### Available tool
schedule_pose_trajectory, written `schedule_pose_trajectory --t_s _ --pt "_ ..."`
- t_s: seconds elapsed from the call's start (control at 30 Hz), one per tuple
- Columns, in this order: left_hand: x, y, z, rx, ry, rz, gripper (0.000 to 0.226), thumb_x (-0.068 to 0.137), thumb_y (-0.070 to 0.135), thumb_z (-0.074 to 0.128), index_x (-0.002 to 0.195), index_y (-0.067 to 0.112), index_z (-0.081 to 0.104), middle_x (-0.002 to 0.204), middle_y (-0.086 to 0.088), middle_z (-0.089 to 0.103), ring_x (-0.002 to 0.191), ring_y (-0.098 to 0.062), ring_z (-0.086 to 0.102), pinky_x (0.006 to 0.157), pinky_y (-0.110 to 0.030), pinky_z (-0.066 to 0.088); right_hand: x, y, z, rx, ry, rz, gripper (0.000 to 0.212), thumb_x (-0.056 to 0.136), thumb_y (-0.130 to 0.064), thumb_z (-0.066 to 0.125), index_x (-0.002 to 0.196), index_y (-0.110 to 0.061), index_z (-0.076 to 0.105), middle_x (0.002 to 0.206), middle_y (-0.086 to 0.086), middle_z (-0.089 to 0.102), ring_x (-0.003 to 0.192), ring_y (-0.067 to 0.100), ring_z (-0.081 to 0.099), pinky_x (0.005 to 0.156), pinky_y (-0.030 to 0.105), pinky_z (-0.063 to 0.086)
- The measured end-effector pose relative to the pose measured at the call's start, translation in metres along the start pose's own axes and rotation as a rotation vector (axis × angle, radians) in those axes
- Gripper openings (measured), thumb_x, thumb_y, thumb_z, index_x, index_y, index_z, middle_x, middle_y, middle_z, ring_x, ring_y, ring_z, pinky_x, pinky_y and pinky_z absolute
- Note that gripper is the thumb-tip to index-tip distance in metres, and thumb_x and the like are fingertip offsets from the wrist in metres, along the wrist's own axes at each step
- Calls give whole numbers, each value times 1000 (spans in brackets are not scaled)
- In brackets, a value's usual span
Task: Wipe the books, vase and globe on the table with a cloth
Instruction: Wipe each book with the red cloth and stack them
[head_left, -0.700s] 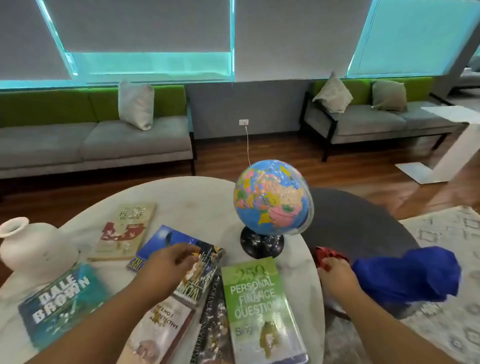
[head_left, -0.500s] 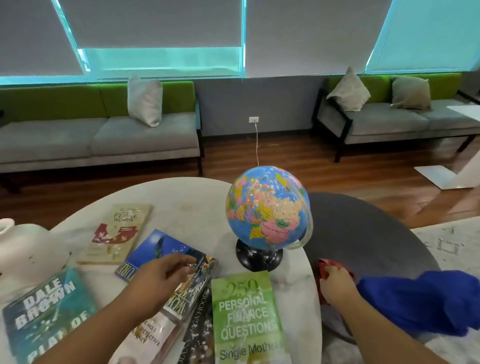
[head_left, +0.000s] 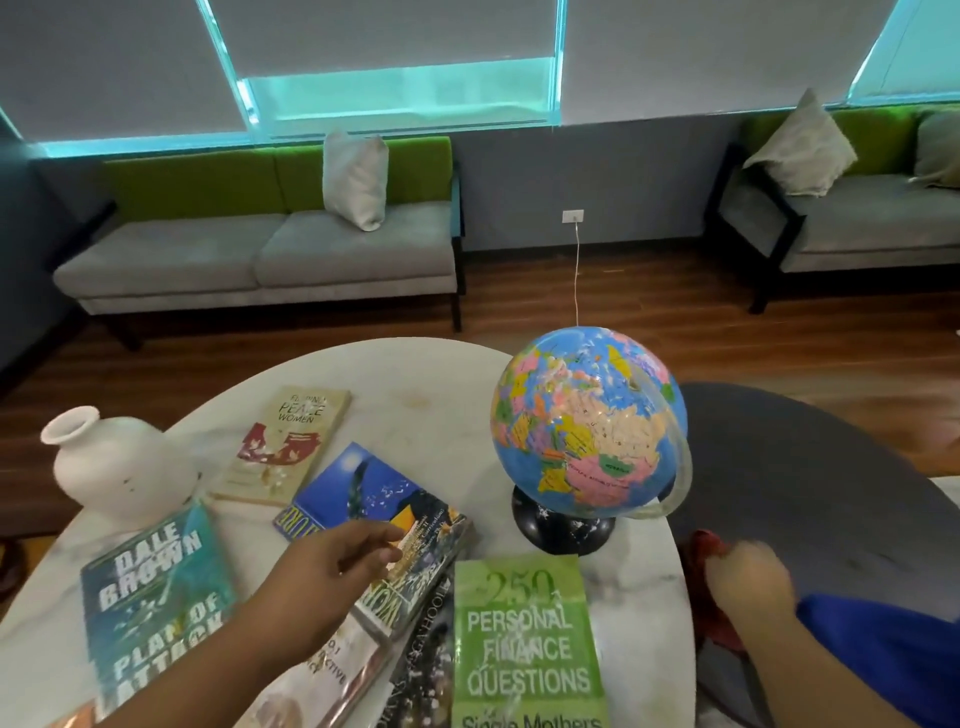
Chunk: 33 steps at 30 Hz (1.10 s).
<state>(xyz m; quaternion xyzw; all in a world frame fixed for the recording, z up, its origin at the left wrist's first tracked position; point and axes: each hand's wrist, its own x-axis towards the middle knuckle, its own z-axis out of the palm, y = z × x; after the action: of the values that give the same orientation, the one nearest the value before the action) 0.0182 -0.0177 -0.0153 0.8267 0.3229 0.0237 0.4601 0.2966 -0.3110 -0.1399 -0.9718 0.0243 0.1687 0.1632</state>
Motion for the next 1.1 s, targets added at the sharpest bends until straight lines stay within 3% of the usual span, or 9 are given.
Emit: schedule_pose_trajectory --t_s 0.23,0.33,0.4,0.5,0.6,0.7,0.9,1.03,1.1 --pt "-5 6 -1 -83 -14 15 22 93 11 59 103 29 66 91 20 74 86 2 68 72 -3 46 -53 -7 -73 433 320 -147 21 87 -13 64 72 -28 63 94 8 66 81 27 57 70 35 48" --pt "-8 12 -8 -136 -15 42 20 94 10 58 103 25 67 92 15 74 87 -2 69 74 -5 47 -95 -22 -113 624 377 -362 32 83 -14 69 82 -46 63 87 -6 65 83 17 60 67 7 44" --pt "-11 18 -14 -175 -16 62 20 94 11 58 104 25 67 93 13 75 89 -4 69 76 -8 49 -128 -39 -142 739 398 -541 20 80 -27 70 81 -46 63 87 -12 65 88 12 61 77 5 44" --pt "-19 26 -25 -239 -24 93 19 94 15 57 105 28 66 94 13 75 90 -3 69 78 -12 49 -177 -74 -173 919 264 -776 32 64 -64 72 84 -40 64 91 -14 66 94 10 63 87 18 50" --pt "-33 31 -37 -305 -56 112 19 95 16 55 108 26 65 97 12 74 91 -4 69 81 -17 48 -213 -117 -174 1049 71 -980 13 65 -32 78 73 -33 68 79 -16 68 78 -3 62 74 10 48" --pt "-49 29 -50 -367 -105 120 21 94 22 56 112 30 63 104 14 72 95 -6 68 85 -31 53 -243 -159 -147 991 -142 -989 25 72 -2 77 69 -25 69 70 -7 66 67 3 59 64 14 46" --pt "-77 14 -71 -560 -281 129 59 79 26 67 129 47 42 121 12 59 94 -8 69 75 -28 58 -287 -213 -75 865 -293 -935 10 67 -23 67 73 -31 69 72 0 64 68 12 56 66 32 44" --pt "-84 -14 -87 -692 -171 52 43 79 10 75 118 22 61 113 -17 67 94 -29 69 87 -57 53 -311 -228 -36 814 -269 -914 11 72 -27 68 81 -32 68 85 -9 66 81 10 62 77 35 51" --pt "-84 -26 -92 -748 -108 7 34 84 5 70 115 13 62 110 -23 66 92 -35 69 84 -56 54 -321 -224 -20 743 -270 -962 24 74 -33 70 96 -42 66 109 -14 60 105 5 57 89 27 49"
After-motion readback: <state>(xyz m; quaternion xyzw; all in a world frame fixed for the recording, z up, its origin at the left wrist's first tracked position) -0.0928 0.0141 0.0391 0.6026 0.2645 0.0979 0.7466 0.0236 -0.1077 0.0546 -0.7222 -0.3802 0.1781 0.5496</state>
